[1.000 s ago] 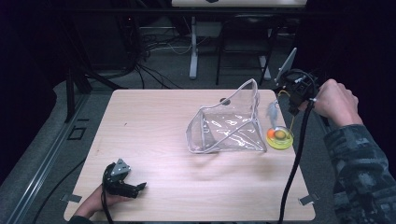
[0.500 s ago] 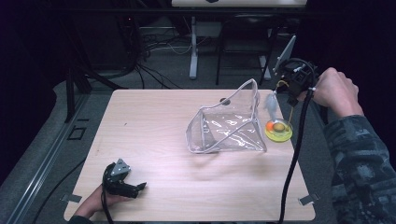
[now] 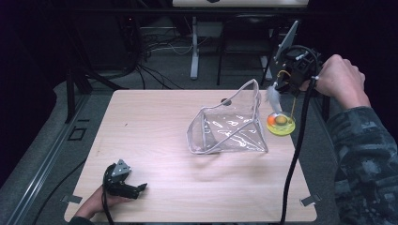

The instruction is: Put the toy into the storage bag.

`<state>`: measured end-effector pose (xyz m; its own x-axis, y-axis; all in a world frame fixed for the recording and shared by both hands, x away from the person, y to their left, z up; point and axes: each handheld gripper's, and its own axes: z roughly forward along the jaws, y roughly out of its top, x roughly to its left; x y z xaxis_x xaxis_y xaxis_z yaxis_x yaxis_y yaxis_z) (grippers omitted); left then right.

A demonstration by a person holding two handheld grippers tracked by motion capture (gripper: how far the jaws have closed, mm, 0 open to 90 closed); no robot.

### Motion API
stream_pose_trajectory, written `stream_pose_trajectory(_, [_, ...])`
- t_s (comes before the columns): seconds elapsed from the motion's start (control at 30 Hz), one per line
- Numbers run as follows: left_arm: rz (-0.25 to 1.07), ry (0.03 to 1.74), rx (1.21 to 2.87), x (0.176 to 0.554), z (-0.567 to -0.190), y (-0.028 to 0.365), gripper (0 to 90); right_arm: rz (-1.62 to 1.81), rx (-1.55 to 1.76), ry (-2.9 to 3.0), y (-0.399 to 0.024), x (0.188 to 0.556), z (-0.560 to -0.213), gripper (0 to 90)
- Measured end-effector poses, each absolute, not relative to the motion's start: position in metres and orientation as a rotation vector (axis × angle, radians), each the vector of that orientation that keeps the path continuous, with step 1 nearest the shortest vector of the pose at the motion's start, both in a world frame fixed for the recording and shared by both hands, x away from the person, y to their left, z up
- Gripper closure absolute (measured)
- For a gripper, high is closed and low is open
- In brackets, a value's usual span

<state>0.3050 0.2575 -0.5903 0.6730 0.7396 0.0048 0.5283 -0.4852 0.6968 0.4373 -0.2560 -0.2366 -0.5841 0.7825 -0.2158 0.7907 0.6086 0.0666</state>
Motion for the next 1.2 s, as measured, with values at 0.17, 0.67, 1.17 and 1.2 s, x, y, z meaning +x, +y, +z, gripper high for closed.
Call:
stream_pose_trajectory(0.17, [0.400, 0.971, 2.204, 0.305, -0.590, 0.258, 0.0, -0.048, 1.279, 2.586, -0.251, 0.438, -0.225, 87.5])
stream_pose_trajectory(0.67, [0.401, 0.977, 2.200, 0.305, -0.590, 0.257, 0.0, -0.023, 1.242, 2.553, -0.237, 0.437, -0.196, 87.4])
stream_pose_trajectory(1.17, [0.407, 0.980, 2.192, 0.304, -0.591, 0.257, 0.1, -0.018, 1.169, 2.543, -0.212, 0.440, -0.178, 87.4])
stream_pose_trajectory(1.2, [0.408, 0.980, 2.192, 0.304, -0.591, 0.257, 0.1, -0.015, 1.163, 2.545, -0.210, 0.440, -0.176, 87.4])
